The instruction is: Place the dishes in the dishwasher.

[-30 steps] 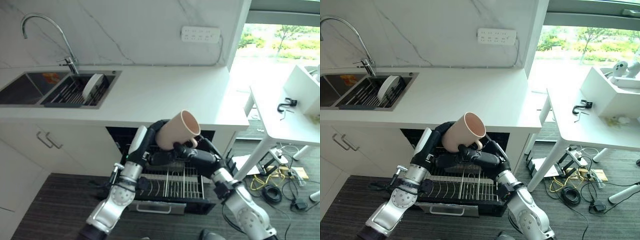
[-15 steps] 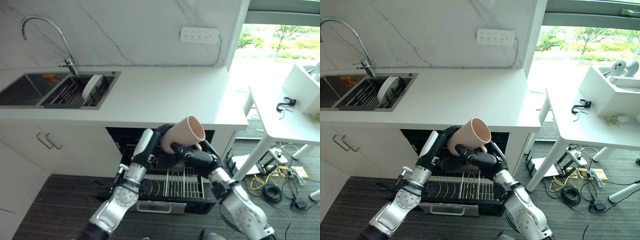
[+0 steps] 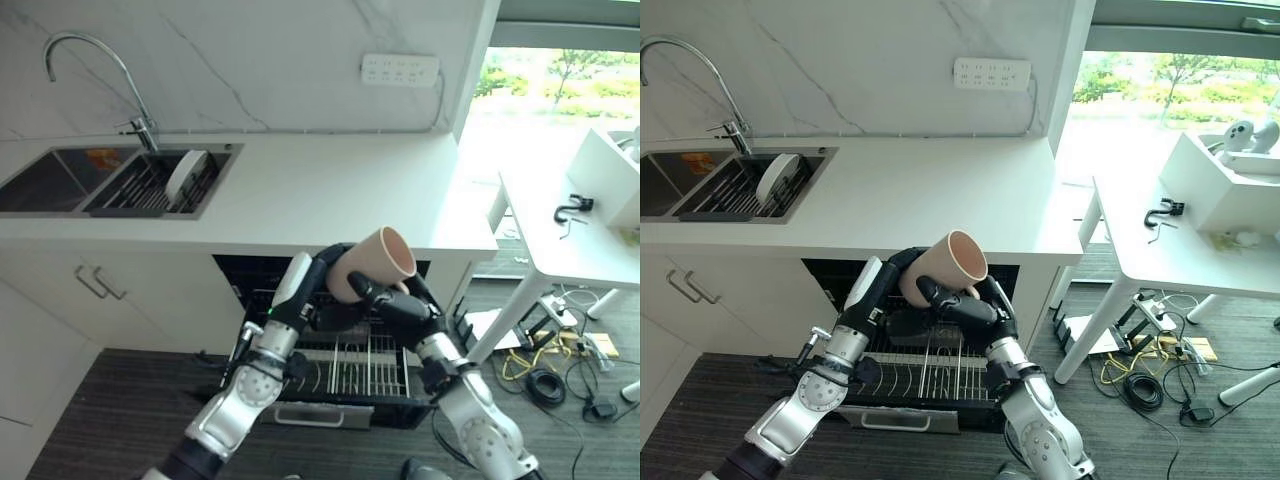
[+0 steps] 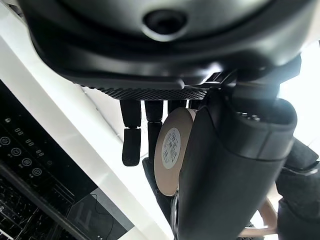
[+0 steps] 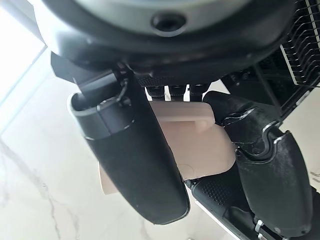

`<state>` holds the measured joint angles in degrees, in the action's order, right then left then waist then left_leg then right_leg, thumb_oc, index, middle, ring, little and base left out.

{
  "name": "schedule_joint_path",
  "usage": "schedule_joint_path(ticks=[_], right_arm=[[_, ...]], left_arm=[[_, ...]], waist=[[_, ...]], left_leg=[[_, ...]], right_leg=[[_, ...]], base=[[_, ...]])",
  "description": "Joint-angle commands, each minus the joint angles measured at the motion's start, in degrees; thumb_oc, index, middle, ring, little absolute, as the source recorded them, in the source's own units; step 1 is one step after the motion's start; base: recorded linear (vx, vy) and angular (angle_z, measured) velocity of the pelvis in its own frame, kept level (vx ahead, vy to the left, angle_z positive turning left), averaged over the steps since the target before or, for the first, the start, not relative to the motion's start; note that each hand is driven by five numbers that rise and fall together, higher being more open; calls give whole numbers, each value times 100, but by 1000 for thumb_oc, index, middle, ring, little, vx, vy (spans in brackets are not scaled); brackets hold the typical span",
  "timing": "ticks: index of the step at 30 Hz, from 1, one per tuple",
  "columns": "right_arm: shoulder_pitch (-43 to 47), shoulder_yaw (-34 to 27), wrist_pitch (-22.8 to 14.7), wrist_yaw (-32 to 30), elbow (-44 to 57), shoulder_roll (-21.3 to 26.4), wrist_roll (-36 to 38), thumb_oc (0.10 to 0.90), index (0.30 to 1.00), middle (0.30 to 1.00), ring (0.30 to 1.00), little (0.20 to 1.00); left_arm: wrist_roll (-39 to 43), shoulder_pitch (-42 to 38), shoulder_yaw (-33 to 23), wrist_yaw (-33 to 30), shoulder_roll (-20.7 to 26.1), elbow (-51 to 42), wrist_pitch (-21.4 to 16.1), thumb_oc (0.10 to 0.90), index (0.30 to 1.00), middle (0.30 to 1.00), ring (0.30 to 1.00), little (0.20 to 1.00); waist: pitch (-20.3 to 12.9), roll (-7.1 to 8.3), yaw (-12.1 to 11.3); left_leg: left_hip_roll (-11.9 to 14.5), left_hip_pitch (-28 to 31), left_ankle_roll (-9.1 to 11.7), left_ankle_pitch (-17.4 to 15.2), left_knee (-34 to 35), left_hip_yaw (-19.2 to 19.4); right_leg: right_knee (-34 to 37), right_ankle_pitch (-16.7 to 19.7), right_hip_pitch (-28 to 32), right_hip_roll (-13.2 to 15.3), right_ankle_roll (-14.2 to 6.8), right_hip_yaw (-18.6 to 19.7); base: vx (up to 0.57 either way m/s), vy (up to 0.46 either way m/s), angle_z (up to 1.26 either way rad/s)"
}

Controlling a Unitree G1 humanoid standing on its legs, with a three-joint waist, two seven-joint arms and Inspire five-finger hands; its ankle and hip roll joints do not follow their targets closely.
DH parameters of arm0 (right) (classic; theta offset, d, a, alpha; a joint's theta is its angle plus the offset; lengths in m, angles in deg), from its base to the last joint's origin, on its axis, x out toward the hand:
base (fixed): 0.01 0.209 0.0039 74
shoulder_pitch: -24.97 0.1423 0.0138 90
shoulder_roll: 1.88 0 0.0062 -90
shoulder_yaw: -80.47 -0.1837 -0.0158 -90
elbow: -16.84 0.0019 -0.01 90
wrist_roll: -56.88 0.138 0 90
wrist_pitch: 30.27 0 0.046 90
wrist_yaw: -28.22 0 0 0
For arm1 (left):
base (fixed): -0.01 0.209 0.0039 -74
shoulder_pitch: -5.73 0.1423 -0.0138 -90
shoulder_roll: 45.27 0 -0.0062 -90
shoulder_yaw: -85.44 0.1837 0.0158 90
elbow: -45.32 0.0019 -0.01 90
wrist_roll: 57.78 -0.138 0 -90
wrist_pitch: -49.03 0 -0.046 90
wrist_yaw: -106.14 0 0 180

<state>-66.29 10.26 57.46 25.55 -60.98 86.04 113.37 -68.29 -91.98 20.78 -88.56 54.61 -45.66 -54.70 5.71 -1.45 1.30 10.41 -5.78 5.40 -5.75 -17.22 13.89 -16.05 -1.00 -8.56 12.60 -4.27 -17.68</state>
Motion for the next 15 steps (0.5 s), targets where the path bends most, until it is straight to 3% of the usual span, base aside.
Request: schedule_joint_path(ticks=[1, 4, 5, 7, 8, 15], right_arm=[[871, -399, -995, 118, 955, -404, 304, 800, 900, 900, 900, 900], [906, -350, -1068, 229, 984, -410, 226, 800, 900, 900, 900, 900], [943, -322, -1060, 224, 1005, -408, 153, 591, 587, 587, 587, 587], [957, -311, -1075, 232, 1016, -409, 135, 491, 436, 436, 436, 436], [977, -307, -1154, 263, 1010, -407, 149, 400, 300, 300, 300, 300], [1055, -275, -1397, 63, 1045, -428, -136, 400, 300, 300, 300, 300]], left_arm=[[-161, -561, 364, -89, 20, -443, -388, 400, 300, 300, 300, 300], [-163, -577, 394, -71, 5, -449, -389, 400, 300, 300, 300, 300], [-160, -591, 415, -61, -4, -453, -374, 400, 300, 300, 300, 300], [-160, -601, 425, -58, -11, -450, -370, 400, 300, 300, 300, 300], [-138, -606, 434, -39, -11, -437, -375, 400, 300, 300, 300, 300], [-131, -629, 510, -14, -40, -406, -360, 400, 300, 300, 300, 300]], waist=[[-102, -21, 8], [-99, -20, -9], [-98, -18, -13], [-95, -18, -14], [-97, -20, -19], [-92, -15, -35]], left_leg=[[-188, 194, -226, -635, 3, 132], [-190, 188, -229, -640, 3, 132], [-190, 189, -230, -637, 3, 135], [-192, 188, -232, -637, 3, 134], [-194, 188, -235, -638, 3, 133], [-210, 175, -245, -640, 3, 126]], right_leg=[[-114, -812, 475, 123, -445, -5], [-114, -817, 479, 129, -448, -17], [-114, -818, 481, 132, -445, -20], [-114, -819, 481, 134, -443, -21], [-114, -822, 483, 133, -441, -23], [-114, -821, 477, 134, -442, -22]], base=[[0, 0, 0], [0, 0, 0], [0, 0, 0], [0, 0, 0], [0, 0, 0], [0, 0, 0]])
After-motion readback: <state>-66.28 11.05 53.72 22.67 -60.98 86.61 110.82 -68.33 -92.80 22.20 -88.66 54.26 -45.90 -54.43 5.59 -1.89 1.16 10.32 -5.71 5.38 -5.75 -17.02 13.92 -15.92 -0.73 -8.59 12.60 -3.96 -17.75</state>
